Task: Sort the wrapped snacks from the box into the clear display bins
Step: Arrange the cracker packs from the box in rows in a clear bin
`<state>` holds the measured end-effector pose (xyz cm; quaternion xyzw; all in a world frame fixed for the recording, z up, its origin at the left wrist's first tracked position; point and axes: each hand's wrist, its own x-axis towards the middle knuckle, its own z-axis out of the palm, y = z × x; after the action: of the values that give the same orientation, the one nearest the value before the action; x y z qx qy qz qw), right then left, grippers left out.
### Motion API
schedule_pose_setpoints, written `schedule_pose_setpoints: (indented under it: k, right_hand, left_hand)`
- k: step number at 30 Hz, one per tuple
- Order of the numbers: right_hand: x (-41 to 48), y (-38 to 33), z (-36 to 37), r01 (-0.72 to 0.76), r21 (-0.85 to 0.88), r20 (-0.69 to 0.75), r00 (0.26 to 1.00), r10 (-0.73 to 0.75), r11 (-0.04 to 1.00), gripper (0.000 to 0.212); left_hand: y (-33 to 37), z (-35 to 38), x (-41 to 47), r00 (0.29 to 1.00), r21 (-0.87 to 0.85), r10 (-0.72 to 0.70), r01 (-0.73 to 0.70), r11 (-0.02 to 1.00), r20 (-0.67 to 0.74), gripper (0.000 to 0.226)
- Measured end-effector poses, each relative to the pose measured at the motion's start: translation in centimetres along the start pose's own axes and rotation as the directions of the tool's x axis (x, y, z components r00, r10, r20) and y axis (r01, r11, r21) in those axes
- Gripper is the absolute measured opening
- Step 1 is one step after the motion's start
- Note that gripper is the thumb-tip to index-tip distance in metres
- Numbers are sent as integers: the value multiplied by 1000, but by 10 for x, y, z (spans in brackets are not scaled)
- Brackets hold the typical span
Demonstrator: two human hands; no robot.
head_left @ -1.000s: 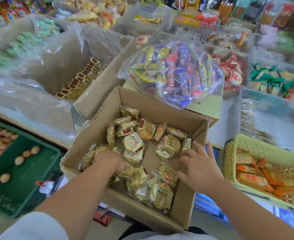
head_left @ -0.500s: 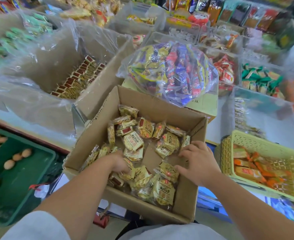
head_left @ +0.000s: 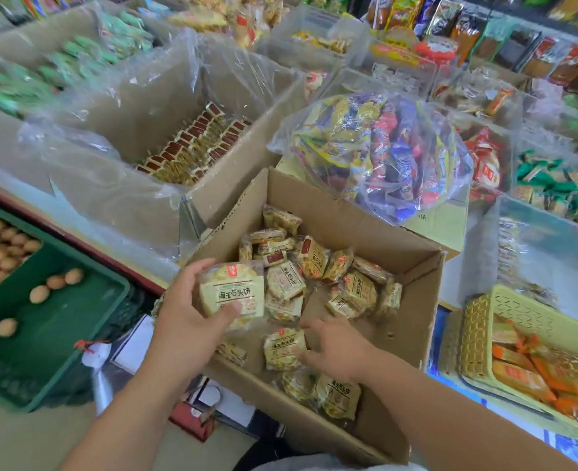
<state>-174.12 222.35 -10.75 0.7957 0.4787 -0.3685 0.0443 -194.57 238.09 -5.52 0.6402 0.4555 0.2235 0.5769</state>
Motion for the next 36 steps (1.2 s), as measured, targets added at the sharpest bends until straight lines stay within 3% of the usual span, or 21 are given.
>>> schedule_pose_setpoints:
  k: [4, 9, 11, 14, 16, 23, 26, 28, 32, 34, 36]
  right_hand:
    - [34, -13, 15, -35, 44, 53, 998, 33, 998, 68]
    - [58, -16, 29, -60, -23, 41, 997, 61, 998, 58]
    - [64, -19, 36, -58, 37, 4, 998, 58, 998, 66]
    - [70, -22, 39, -71, 164, -29, 997, 77, 984, 95]
    - [69, -21, 37, -60, 219, -40, 997, 70, 974, 99]
    - [22, -9, -4, 25, 352, -116, 993, 18, 936, 57]
    - [-12, 5, -33, 4, 687, -135, 983, 122, 726, 41]
    - [-36, 19, -53, 35, 800, -176, 968, 180, 599, 31]
    - [-83, 47, -87, 308, 788, -504, 820, 272, 533, 8]
    - [-101, 63, -98, 408, 756, -596, 753, 279, 513, 13]
    - [-113, 86, -107, 489, 759, -626, 728, 279, 429, 10]
  left_hand:
    - [-15, -7, -13, 997, 145, 69, -64, 987, -26, 72]
    - [-27, -7, -21, 989, 168, 148, -147, 975, 6, 72]
    - [-28, -7, -23, 983, 209, 182, -182, 961, 15, 70]
    - [-29, -7, -24, 975, 243, 222, -218, 945, 13, 68]
    - [-30, -6, -24, 974, 237, 224, -221, 946, 14, 68]
    - [-21, 2, -24, 978, 208, 207, -199, 958, -21, 76]
    - [-10, 9, -30, 987, 120, 154, -147, 982, -51, 75]
    - [-1, 22, -36, 990, -36, 126, -129, 991, -66, 73]
    - [21, 70, -47, 994, -295, 81, -98, 951, -72, 65]
    - [30, 97, -53, 998, -395, 31, -50, 917, -53, 62]
    - [40, 125, -60, 999, -488, -21, -1, 873, -40, 59]
